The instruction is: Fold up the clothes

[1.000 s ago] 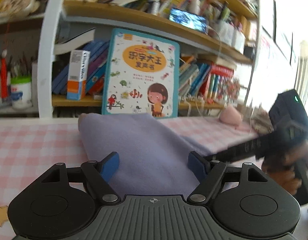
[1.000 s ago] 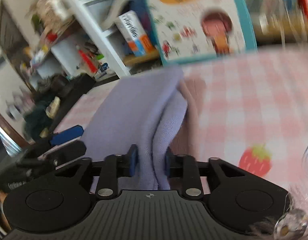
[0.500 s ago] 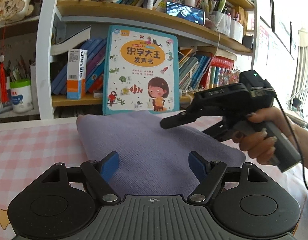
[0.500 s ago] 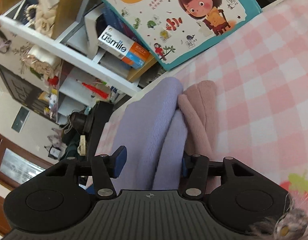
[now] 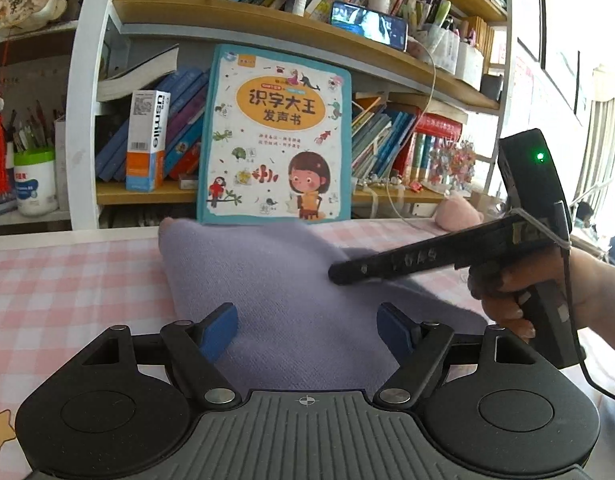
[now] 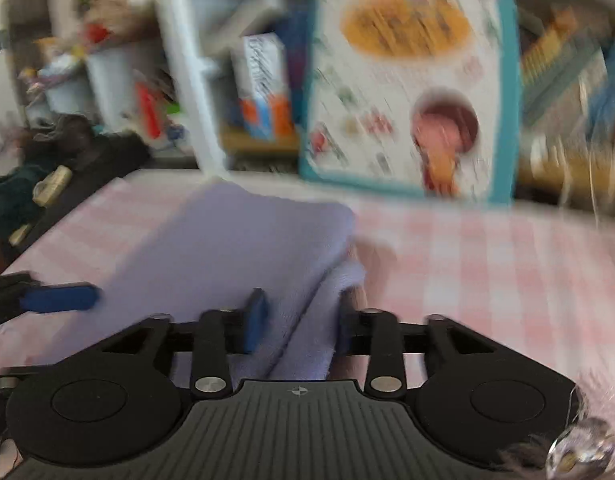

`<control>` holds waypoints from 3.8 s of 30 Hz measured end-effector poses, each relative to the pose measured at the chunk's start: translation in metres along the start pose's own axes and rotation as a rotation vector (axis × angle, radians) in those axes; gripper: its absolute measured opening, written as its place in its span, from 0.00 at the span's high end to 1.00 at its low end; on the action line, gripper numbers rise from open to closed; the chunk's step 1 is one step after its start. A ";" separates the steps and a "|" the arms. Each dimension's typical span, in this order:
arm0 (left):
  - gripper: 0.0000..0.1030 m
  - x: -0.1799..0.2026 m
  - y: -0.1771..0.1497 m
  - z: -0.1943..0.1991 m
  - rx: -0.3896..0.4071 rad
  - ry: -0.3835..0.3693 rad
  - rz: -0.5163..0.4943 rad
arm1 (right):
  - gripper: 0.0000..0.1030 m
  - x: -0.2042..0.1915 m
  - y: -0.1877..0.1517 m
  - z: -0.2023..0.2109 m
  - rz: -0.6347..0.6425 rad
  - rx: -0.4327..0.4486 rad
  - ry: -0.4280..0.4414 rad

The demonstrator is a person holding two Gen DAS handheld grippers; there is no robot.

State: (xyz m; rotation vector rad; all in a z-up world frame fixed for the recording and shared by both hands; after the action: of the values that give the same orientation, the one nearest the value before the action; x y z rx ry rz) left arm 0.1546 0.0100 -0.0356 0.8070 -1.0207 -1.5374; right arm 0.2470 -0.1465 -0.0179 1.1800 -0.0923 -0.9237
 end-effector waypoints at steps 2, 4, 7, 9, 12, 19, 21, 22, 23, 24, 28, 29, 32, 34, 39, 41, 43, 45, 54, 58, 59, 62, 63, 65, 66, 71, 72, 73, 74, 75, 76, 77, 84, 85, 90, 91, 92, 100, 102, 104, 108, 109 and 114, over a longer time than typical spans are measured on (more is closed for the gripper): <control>0.23 0.001 0.000 0.000 0.001 0.003 -0.007 | 0.61 0.011 -0.005 -0.003 -0.035 -0.026 -0.032; 0.23 0.000 0.000 0.001 -0.001 0.003 0.001 | 0.61 0.010 -0.001 0.004 -0.036 -0.009 -0.062; 0.22 -0.004 0.004 0.003 -0.001 -0.005 0.041 | 0.61 0.010 0.002 0.018 0.016 -0.003 -0.150; 0.19 -0.010 0.007 0.005 0.008 -0.009 0.086 | 0.61 0.010 0.001 0.029 0.008 -0.001 -0.159; 0.18 -0.022 0.013 0.010 0.038 0.003 0.144 | 0.50 0.009 -0.006 0.042 -0.084 0.002 -0.072; 0.17 -0.041 0.007 -0.002 -0.053 0.006 0.254 | 0.31 0.006 -0.030 0.041 -0.279 -0.068 0.032; 0.17 -0.042 0.002 -0.008 -0.084 0.016 0.257 | 0.31 0.006 -0.036 0.036 -0.308 -0.087 0.041; 0.17 -0.042 0.000 -0.010 -0.098 0.021 0.257 | 0.31 0.006 -0.039 0.033 -0.319 -0.097 0.042; 0.17 -0.043 -0.002 -0.012 -0.109 0.023 0.258 | 0.31 0.007 -0.041 0.031 -0.327 -0.102 0.045; 0.17 -0.043 -0.004 -0.013 -0.121 0.023 0.260 | 0.31 0.008 -0.043 0.029 -0.340 -0.102 0.055; 0.17 -0.047 -0.010 -0.024 -0.181 0.006 0.308 | 0.31 0.010 -0.042 0.026 -0.371 -0.091 0.090; 0.17 -0.049 -0.011 -0.027 -0.196 -0.005 0.329 | 0.32 0.011 -0.042 0.024 -0.376 -0.092 0.097; 0.17 -0.051 -0.009 -0.036 -0.224 -0.029 0.371 | 0.34 0.012 -0.039 0.018 -0.385 -0.098 0.117; 0.17 -0.052 -0.008 -0.041 -0.240 -0.043 0.394 | 0.36 0.012 -0.036 0.014 -0.382 -0.101 0.122; 0.23 -0.048 -0.009 -0.048 -0.259 -0.045 0.380 | 0.57 0.005 -0.036 0.012 -0.313 -0.098 0.107; 0.31 -0.043 -0.007 -0.044 -0.241 -0.030 0.331 | 0.62 -0.006 -0.036 0.014 -0.215 -0.084 0.066; 0.33 -0.037 -0.006 -0.038 -0.220 -0.010 0.273 | 0.64 -0.021 -0.036 0.015 -0.078 -0.080 0.011; 0.33 -0.029 -0.004 -0.032 -0.198 0.022 0.200 | 0.66 -0.035 -0.038 0.018 0.035 -0.086 -0.034; 0.27 -0.028 -0.014 -0.018 -0.266 -0.041 0.231 | 0.62 -0.029 -0.047 0.036 -0.098 -0.122 0.034; 0.21 -0.032 -0.015 -0.021 -0.273 -0.049 0.263 | 0.52 -0.017 -0.051 0.037 -0.227 -0.114 0.079; 0.21 -0.032 -0.016 -0.022 -0.272 -0.052 0.264 | 0.52 -0.014 -0.052 0.036 -0.258 -0.111 0.090; 0.21 -0.032 -0.019 -0.024 -0.273 -0.073 0.288 | 0.50 -0.006 -0.056 0.034 -0.338 -0.099 0.123; 0.21 -0.033 -0.020 -0.024 -0.274 -0.083 0.303 | 0.50 -0.005 -0.057 0.035 -0.347 -0.092 0.130; 0.28 -0.034 -0.022 -0.025 -0.272 -0.106 0.329 | 0.55 -0.006 -0.058 0.036 -0.354 -0.084 0.142; 0.30 -0.033 -0.022 -0.025 -0.270 -0.105 0.333 | 0.57 -0.008 -0.058 0.036 -0.338 -0.080 0.140; 0.38 -0.025 -0.017 -0.016 -0.232 -0.056 0.274 | 0.67 -0.024 -0.056 0.039 -0.203 -0.048 0.098; 0.38 -0.024 -0.015 -0.013 -0.220 -0.046 0.261 | 0.67 -0.028 -0.055 0.039 -0.163 -0.043 0.086; 0.39 -0.023 -0.013 -0.010 -0.208 -0.036 0.249 | 0.68 -0.032 -0.054 0.040 -0.136 -0.038 0.081; 0.39 -0.023 -0.012 -0.007 -0.196 -0.027 0.238 | 0.68 -0.036 -0.052 0.041 -0.111 -0.033 0.077; 0.39 -0.023 -0.010 -0.004 -0.185 -0.023 0.233 | 0.68 -0.040 -0.050 0.041 -0.088 -0.026 0.076; 0.39 -0.024 -0.008 -0.002 -0.174 -0.020 0.230 | 0.68 -0.043 -0.048 0.041 -0.076 -0.021 0.078; 0.39 -0.026 -0.006 0.000 -0.163 -0.017 0.230 | 0.68 -0.045 -0.046 0.042 -0.066 -0.015 0.081; 0.39 -0.045 0.014 -0.006 -0.128 0.001 0.237 | 0.68 -0.051 -0.021 0.026 -0.029 -0.001 0.094; 0.39 -0.050 0.018 -0.009 -0.123 0.003 0.238 | 0.68 -0.050 -0.017 0.022 -0.029 0.000 0.098; 0.38 -0.079 0.030 -0.034 -0.126 0.013 0.281 | 0.68 -0.043 0.009 -0.010 -0.055 0.008 0.122; 0.39 -0.085 0.032 -0.040 -0.127 0.021 0.282 | 0.68 -0.041 0.012 -0.017 -0.053 0.005 0.120; 0.39 -0.089 0.034 -0.045 -0.124 0.031 0.275 | 0.68 -0.040 0.014 -0.024 -0.051 0.002 0.119; 0.39 -0.116 0.042 -0.088 -0.120 0.061 0.285 | 0.68 -0.022 0.038 -0.073 -0.011 -0.027 0.086; 0.39 -0.122 0.044 -0.098 -0.117 0.062 0.298 | 0.68 -0.016 0.044 -0.081 -0.025 -0.024 0.083; 0.39 -0.127 0.047 -0.107 -0.116 0.065 0.309 | 0.68 -0.012 0.047 -0.088 -0.029 -0.022 0.076; 0.38 -0.135 0.047 -0.120 -0.125 0.072 0.333 | 0.68 -0.004 0.049 -0.099 -0.048 -0.021 0.077; 0.38 -0.137 0.046 -0.123 -0.130 0.072 0.340 | 0.68 -0.002 0.048 -0.101 -0.057 -0.022 0.077; 0.37 -0.138 0.036 -0.127 -0.157 0.071 0.330 | 0.66 0.004 0.038 -0.108 -0.052 -0.037 0.086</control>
State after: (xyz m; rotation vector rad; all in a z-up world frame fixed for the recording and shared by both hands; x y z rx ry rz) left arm 0.3108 0.1185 -0.0565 0.5485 -0.9176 -1.2782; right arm 0.3264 -0.0659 -0.0337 1.1906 0.0250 -0.9154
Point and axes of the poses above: each gripper's, at about its wrist camera, not at the fingertips, and z roughly against the way its jaws point, x to its right, y to its top, the point moved 8 cm from there along -z, roughly the way its jaws point, and after that the axes turned 14 degrees about y, right-handed, at the moved point
